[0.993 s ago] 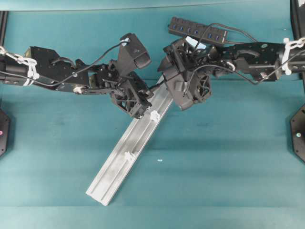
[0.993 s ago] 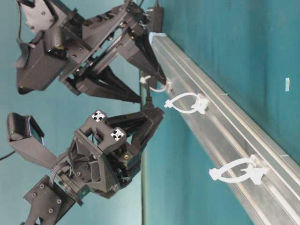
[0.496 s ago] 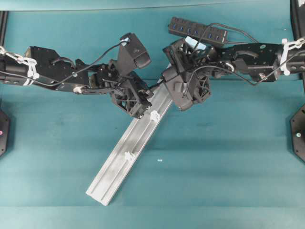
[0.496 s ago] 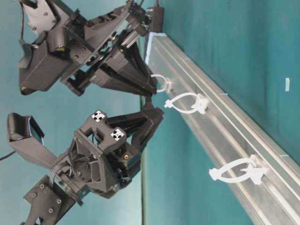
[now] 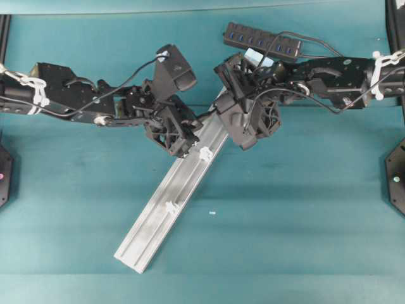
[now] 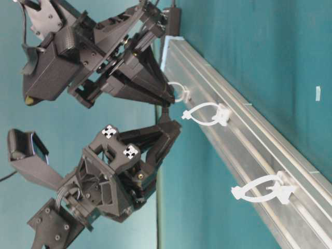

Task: Pass the USB cable through three rings with both arms.
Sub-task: 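Pull the plug through with the left gripper as the right releases, then regrasp the cable with the right gripper and feed plug into second ring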

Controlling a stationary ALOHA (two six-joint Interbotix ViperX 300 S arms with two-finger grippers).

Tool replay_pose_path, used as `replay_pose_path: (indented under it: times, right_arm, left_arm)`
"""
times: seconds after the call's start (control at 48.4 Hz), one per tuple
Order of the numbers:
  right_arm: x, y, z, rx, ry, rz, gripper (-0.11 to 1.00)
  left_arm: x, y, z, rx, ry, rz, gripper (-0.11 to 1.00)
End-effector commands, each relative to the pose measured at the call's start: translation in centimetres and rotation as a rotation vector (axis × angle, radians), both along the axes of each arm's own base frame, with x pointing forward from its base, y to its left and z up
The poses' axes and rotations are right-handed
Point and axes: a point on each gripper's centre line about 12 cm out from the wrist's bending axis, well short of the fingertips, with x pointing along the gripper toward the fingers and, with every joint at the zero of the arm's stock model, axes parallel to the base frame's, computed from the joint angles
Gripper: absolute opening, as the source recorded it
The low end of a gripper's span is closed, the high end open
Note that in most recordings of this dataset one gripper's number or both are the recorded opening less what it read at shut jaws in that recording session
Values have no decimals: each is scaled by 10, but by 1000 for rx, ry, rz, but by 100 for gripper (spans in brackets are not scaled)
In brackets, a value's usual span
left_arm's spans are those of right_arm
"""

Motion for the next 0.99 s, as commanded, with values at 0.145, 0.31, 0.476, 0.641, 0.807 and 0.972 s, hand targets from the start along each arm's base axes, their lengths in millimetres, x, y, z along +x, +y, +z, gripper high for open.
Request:
replay_pose_path:
  times: [0.145, 0.31, 0.476, 0.641, 0.807, 0.972]
  right_arm:
    - [4, 0, 0, -12, 17, 28, 8]
    - [4, 0, 0, -15, 21, 32, 8]
    - [4, 2, -2, -54, 75, 98, 8]
    - [2, 8, -5, -98, 146, 175, 8]
    - [1, 7, -5, -111, 159, 188, 8]
    - [1, 8, -2, -115, 153, 193, 8]
  left_arm:
    - [-6, -4, 10, -48, -33, 36, 76]
    - [-23, -8, 12, -73, -13, 55, 99]
    - [-40, -11, 27, -68, -34, 53, 94]
    - [-57, -14, 44, -51, -68, 44, 94]
    - [-73, -17, 49, -54, -53, 46, 94]
    - [-84, -19, 55, -51, -63, 45, 94]
